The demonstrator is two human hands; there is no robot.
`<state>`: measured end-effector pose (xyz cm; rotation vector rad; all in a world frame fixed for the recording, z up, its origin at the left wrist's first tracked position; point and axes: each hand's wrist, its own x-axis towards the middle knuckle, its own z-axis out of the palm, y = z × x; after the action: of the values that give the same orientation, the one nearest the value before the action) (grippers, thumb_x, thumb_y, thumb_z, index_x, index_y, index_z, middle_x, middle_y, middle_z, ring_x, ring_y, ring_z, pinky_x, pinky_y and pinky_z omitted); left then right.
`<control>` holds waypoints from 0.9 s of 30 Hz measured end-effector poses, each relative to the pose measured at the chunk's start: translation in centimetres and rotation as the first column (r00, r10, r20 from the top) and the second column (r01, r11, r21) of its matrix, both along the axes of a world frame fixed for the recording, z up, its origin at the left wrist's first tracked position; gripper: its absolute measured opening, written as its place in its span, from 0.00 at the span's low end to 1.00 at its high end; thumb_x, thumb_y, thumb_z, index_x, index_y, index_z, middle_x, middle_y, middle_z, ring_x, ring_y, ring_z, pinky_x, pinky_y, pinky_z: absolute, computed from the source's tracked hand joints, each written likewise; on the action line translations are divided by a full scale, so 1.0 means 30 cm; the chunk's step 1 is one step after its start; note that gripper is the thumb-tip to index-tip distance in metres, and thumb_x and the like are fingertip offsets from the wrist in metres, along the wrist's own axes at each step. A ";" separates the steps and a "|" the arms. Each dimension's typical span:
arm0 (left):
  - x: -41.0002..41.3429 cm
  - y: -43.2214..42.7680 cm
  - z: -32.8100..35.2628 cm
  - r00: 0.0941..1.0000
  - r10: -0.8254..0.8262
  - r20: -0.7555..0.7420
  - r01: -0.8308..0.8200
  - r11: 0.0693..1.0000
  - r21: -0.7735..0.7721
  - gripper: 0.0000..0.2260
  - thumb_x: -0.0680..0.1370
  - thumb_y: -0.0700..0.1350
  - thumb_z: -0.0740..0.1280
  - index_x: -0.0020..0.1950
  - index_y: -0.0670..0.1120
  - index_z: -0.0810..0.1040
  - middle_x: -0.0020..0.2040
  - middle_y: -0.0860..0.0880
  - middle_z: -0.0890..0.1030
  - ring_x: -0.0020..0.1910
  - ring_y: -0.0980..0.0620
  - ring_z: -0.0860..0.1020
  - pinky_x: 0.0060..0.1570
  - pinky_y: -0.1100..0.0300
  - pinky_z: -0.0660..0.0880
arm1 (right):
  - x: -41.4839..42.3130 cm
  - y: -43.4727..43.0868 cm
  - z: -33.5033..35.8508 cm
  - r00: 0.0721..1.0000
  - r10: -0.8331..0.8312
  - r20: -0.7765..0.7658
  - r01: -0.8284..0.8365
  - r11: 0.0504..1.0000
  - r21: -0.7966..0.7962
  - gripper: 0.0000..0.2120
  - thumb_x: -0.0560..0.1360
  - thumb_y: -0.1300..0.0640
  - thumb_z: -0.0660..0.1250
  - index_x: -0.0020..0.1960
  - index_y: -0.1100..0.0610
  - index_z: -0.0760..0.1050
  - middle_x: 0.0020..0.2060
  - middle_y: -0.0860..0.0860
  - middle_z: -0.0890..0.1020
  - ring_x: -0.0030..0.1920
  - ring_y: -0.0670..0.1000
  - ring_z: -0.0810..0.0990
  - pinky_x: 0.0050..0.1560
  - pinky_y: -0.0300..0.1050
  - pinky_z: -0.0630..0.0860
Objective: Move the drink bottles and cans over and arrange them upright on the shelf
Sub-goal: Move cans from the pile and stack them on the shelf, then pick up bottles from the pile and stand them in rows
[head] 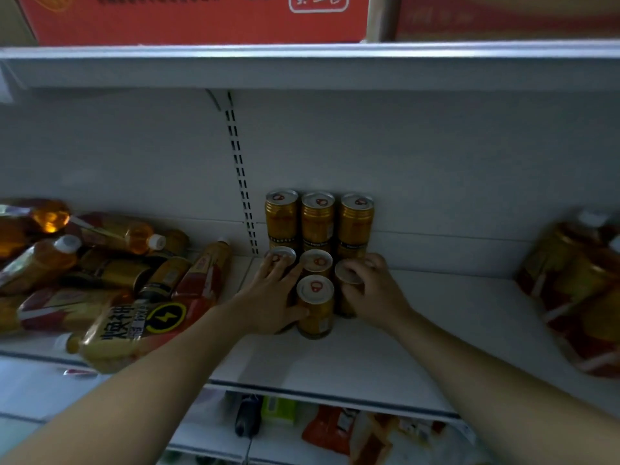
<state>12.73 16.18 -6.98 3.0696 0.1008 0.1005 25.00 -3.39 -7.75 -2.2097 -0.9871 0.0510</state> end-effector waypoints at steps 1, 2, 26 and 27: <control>0.002 0.004 0.001 1.000 0.005 -0.016 -0.005 1.000 -0.006 0.43 0.72 0.69 0.54 0.77 0.48 0.40 0.77 0.42 0.44 0.75 0.45 0.38 0.69 0.52 0.28 | -0.007 0.013 -0.001 1.000 0.008 0.000 -0.008 1.000 0.013 0.19 0.77 0.57 0.66 0.66 0.57 0.73 0.66 0.58 0.66 0.63 0.56 0.71 0.56 0.37 0.62; 0.004 0.005 0.006 0.999 0.013 -0.043 -0.013 1.000 -0.011 0.44 0.70 0.70 0.51 0.77 0.49 0.40 0.78 0.42 0.45 0.75 0.44 0.39 0.72 0.48 0.34 | -0.010 0.022 0.000 1.000 0.004 -0.011 -0.004 1.000 0.013 0.19 0.78 0.57 0.65 0.68 0.57 0.72 0.68 0.58 0.65 0.65 0.57 0.69 0.59 0.38 0.62; -0.698 0.531 0.096 0.907 0.381 -0.178 -0.394 0.918 -0.042 0.43 0.68 0.70 0.62 0.76 0.57 0.48 0.78 0.51 0.50 0.76 0.48 0.46 0.73 0.43 0.48 | -0.522 0.659 0.175 0.911 0.410 -0.044 -0.388 0.816 -0.428 0.38 0.71 0.34 0.66 0.75 0.50 0.60 0.73 0.55 0.63 0.71 0.57 0.63 0.63 0.46 0.64; -0.734 0.571 0.084 0.902 0.391 -0.183 -0.404 0.914 -0.042 0.44 0.67 0.70 0.63 0.76 0.57 0.47 0.78 0.51 0.48 0.76 0.48 0.44 0.73 0.43 0.47 | -0.558 0.691 0.160 0.901 0.432 -0.046 -0.400 0.783 -0.477 0.41 0.70 0.32 0.65 0.75 0.51 0.59 0.73 0.55 0.62 0.72 0.57 0.62 0.65 0.48 0.65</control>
<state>-9.28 33.29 -4.44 2.9228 0.7245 -0.1446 8.26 17.33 -2.95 -2.3823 -1.6344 0.4757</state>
